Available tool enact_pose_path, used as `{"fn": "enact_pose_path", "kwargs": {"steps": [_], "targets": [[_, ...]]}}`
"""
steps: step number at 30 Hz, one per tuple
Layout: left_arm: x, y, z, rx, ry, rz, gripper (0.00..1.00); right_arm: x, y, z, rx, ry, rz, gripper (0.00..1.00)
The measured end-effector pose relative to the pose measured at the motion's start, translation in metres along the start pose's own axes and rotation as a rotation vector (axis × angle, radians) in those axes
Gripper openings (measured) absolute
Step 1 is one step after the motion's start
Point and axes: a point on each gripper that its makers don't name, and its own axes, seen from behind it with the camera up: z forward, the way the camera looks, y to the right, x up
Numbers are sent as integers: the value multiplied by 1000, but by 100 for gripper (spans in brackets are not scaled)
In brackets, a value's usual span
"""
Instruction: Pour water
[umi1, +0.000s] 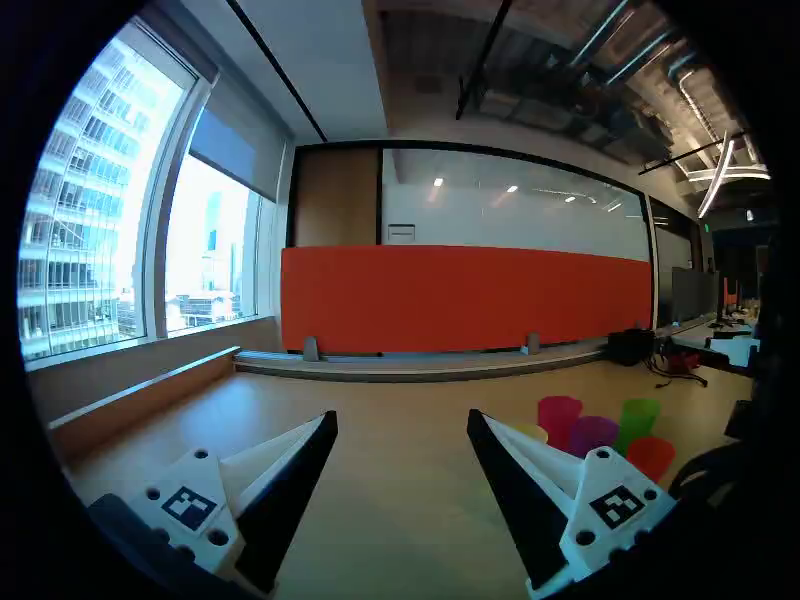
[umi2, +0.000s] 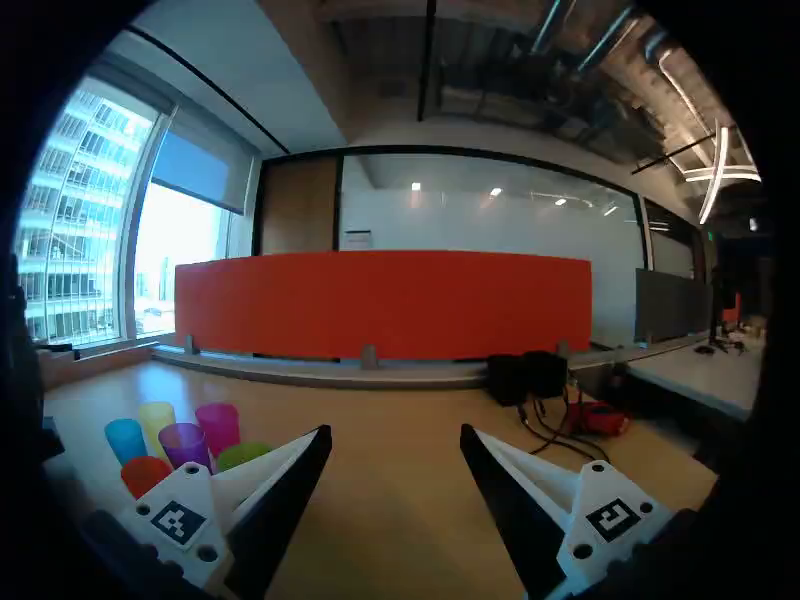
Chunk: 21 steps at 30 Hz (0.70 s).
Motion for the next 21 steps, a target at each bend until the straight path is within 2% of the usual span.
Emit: {"fn": "enact_pose_path", "kwargs": {"steps": [12,21], "targets": [[64,1,12,-33,-3,1,96,72,-5,9,40,-4,-45,99],[117,0,20,-63,2,-10,96,116,-12,16,78,-7,-34,99]]}}
